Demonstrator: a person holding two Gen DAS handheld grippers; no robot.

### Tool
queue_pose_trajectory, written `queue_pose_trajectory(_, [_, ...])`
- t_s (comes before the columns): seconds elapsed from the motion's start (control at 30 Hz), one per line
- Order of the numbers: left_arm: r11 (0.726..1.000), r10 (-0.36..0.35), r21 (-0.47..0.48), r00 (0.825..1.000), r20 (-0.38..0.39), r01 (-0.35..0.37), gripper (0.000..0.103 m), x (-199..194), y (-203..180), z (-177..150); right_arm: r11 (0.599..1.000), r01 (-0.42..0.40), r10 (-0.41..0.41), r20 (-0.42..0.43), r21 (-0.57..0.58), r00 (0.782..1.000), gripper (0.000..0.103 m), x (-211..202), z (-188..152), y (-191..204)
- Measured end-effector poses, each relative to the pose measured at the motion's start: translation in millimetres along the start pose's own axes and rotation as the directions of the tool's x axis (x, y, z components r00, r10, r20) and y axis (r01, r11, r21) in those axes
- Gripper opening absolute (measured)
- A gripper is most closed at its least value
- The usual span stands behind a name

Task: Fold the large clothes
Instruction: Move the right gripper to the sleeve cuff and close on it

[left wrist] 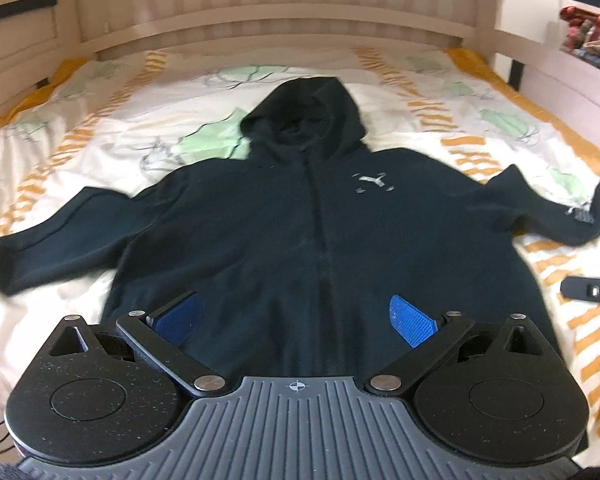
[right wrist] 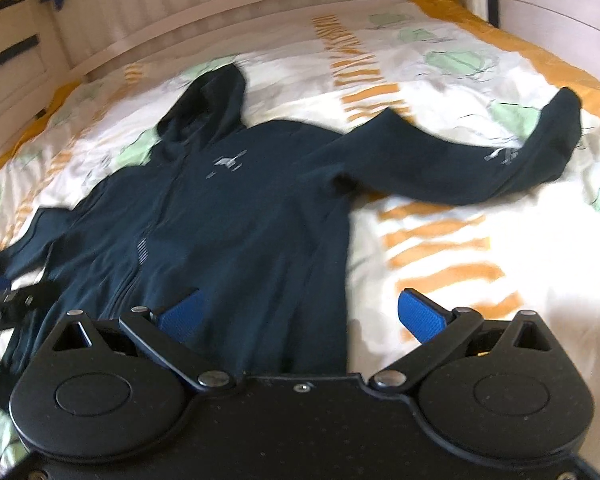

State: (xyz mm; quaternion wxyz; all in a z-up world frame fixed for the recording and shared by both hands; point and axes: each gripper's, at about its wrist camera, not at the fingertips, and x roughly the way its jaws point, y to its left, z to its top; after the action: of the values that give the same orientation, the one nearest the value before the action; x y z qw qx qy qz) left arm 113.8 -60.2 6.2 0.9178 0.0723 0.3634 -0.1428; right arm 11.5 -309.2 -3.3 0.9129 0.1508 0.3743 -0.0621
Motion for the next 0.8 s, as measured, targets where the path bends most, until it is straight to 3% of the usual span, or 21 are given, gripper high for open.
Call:
queue_pose_trajectory(0.2, [0.999, -0.053, 0.01, 0.998, -0.014, 0.053, 0.101, 23, -13, 12, 0.995, 0.076, -0.077, 0.011, 0.068, 0.997, 0.102, 9, 40, -46])
queue_pose_trajectory(0.43, [0.987, -0.158, -0.012, 0.985, -0.067, 0.158, 0.102, 51, -17, 20, 0.965, 0.218, -0.227, 0.048, 0.143, 0.973, 0.102, 16, 91, -109])
queue_pose_trajectory(0.73, [0.987, -0.153, 0.019, 0.981, -0.121, 0.156, 0.102, 81, -25, 24, 0.894, 0.376, -0.389, 0.004, 0.244, 0.921, 0.102, 64, 134, -185])
queue_pose_trajectory(0.8, [0.987, -0.154, 0.023, 0.979, -0.132, 0.158, 0.102, 86, -25, 25, 0.88, 0.395, -0.402, -0.027, 0.263, 0.915, 0.096, 76, 137, -195])
